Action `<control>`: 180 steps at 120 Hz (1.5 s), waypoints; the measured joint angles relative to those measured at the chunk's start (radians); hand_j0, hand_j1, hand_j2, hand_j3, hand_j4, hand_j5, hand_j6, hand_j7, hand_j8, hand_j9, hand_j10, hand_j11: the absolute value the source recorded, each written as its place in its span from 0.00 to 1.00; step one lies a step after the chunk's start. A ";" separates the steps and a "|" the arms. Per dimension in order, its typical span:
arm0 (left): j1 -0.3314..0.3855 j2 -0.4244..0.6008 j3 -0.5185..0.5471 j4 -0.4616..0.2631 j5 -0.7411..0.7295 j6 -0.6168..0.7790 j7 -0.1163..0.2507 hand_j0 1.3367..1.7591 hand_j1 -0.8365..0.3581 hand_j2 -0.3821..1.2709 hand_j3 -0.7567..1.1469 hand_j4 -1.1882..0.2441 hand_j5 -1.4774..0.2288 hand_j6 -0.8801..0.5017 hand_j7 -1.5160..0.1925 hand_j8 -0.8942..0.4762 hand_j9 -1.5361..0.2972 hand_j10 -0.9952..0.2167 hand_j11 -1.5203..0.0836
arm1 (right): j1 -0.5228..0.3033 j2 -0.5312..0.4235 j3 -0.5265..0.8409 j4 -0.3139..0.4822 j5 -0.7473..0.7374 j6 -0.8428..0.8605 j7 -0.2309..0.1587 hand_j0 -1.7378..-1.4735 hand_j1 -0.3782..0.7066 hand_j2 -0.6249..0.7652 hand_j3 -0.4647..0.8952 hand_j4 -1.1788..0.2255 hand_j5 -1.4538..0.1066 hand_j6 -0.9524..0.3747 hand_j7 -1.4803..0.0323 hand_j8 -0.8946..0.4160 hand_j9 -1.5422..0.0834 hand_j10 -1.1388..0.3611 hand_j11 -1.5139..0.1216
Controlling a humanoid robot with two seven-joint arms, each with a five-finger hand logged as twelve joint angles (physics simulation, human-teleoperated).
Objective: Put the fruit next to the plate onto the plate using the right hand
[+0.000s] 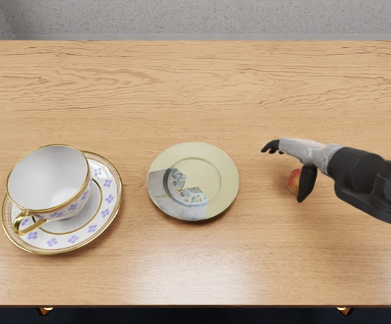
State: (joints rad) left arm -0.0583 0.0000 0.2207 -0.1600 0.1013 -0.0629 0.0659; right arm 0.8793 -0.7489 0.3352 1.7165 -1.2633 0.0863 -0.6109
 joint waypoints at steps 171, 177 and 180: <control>0.000 0.000 0.000 0.000 0.000 0.000 0.000 0.76 0.75 0.26 0.40 0.66 0.68 0.46 0.70 0.47 0.66 0.62 0.75 | -0.082 0.035 -0.004 -0.073 -0.084 -0.092 -0.001 0.33 0.57 0.49 0.34 0.38 0.36 0.35 0.41 0.44 0.40 0.44 0.38; 0.000 0.000 0.000 0.000 0.000 0.000 0.000 0.76 0.75 0.26 0.40 0.66 0.68 0.46 0.70 0.47 0.66 0.62 0.75 | -0.071 0.037 -0.003 -0.074 -0.077 -0.091 -0.001 0.34 0.56 0.51 0.34 0.36 0.34 0.35 0.39 0.43 0.38 0.44 0.36; 0.000 0.000 0.000 0.000 0.000 0.000 0.000 0.76 0.75 0.26 0.40 0.66 0.68 0.46 0.70 0.47 0.66 0.62 0.75 | -0.065 0.040 -0.002 -0.075 -0.074 -0.091 -0.001 0.34 0.55 0.53 0.34 0.35 0.34 0.33 0.38 0.43 0.38 0.43 0.35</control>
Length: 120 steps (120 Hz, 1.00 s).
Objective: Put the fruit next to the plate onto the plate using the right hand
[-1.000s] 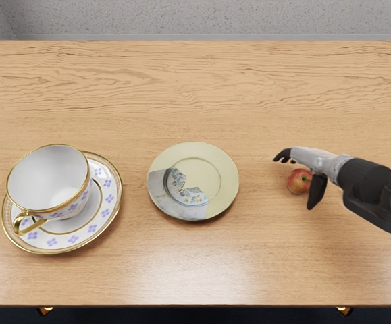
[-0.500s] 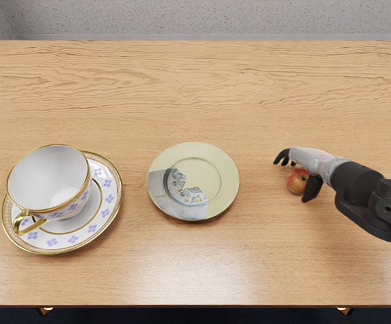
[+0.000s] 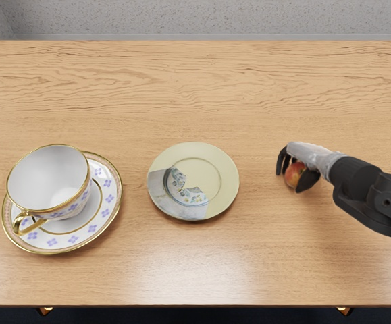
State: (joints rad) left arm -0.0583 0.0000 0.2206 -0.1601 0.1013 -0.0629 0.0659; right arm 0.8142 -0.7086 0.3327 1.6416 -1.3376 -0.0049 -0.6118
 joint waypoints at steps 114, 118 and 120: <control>0.000 0.000 0.000 0.000 0.000 0.000 0.000 0.76 0.75 0.26 0.40 0.66 0.68 0.46 0.70 0.47 0.66 0.62 0.75 | 0.178 0.411 -0.027 -0.153 0.116 0.013 0.000 0.32 0.56 0.58 0.34 0.30 0.23 0.36 0.30 0.47 0.29 0.47 0.26; 0.000 0.000 0.000 0.000 0.000 0.000 0.000 0.76 0.75 0.26 0.40 0.66 0.68 0.46 0.70 0.47 0.66 0.62 0.75 | 0.174 0.416 -0.031 -0.164 0.116 0.012 0.000 0.32 0.56 0.58 0.34 0.30 0.23 0.36 0.30 0.47 0.29 0.47 0.26; 0.000 0.000 0.000 0.000 0.000 0.000 0.000 0.76 0.75 0.26 0.40 0.66 0.68 0.46 0.70 0.47 0.66 0.62 0.75 | 0.172 0.419 -0.033 -0.170 0.116 0.012 0.000 0.32 0.56 0.58 0.34 0.30 0.23 0.36 0.30 0.47 0.29 0.47 0.26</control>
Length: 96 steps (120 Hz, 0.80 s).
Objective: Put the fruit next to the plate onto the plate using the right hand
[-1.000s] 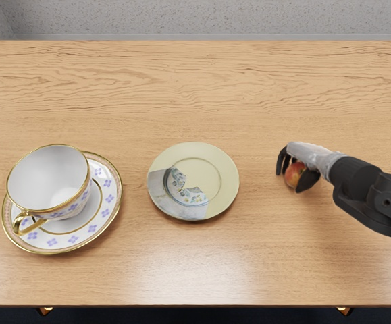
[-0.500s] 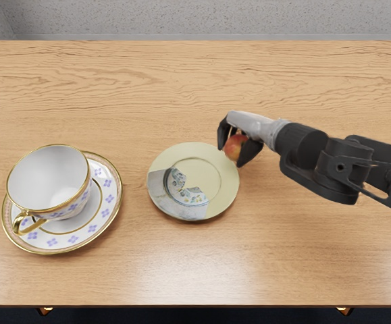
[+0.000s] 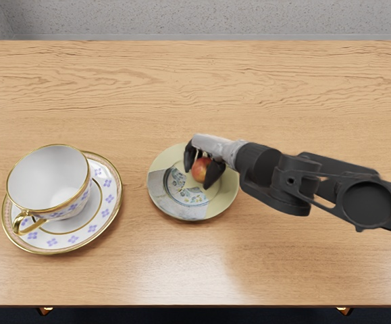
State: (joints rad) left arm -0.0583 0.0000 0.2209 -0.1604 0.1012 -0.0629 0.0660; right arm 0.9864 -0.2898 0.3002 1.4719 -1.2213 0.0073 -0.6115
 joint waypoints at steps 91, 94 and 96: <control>0.000 0.000 -0.001 -0.002 0.000 0.000 0.000 0.76 0.75 0.26 0.40 0.66 0.68 0.46 0.70 0.47 0.66 0.62 0.75 | 0.026 -0.426 0.247 -0.002 0.847 0.517 0.001 0.30 0.08 0.45 0.34 0.80 0.88 0.68 0.93 0.65 0.90 0.73 0.87; 0.000 0.000 -0.001 -0.002 -0.001 0.000 0.000 0.76 0.75 0.26 0.40 0.66 0.68 0.46 0.70 0.47 0.66 0.62 0.75 | 0.026 -0.457 0.251 -0.015 0.893 0.536 0.001 0.30 0.08 0.45 0.34 0.80 0.88 0.68 0.93 0.65 0.90 0.73 0.87; 0.004 0.000 -0.001 -0.002 -0.001 0.000 0.000 0.76 0.75 0.26 0.40 0.66 0.68 0.46 0.70 0.47 0.66 0.62 0.75 | 0.027 -0.477 0.254 -0.023 0.920 0.546 0.001 0.30 0.08 0.45 0.34 0.80 0.88 0.68 0.93 0.65 0.90 0.73 0.88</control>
State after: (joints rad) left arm -0.0548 0.0000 0.2204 -0.1620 0.1005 -0.0629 0.0659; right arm 1.0131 -0.7666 0.5545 1.4491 -0.3011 0.5531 -0.6109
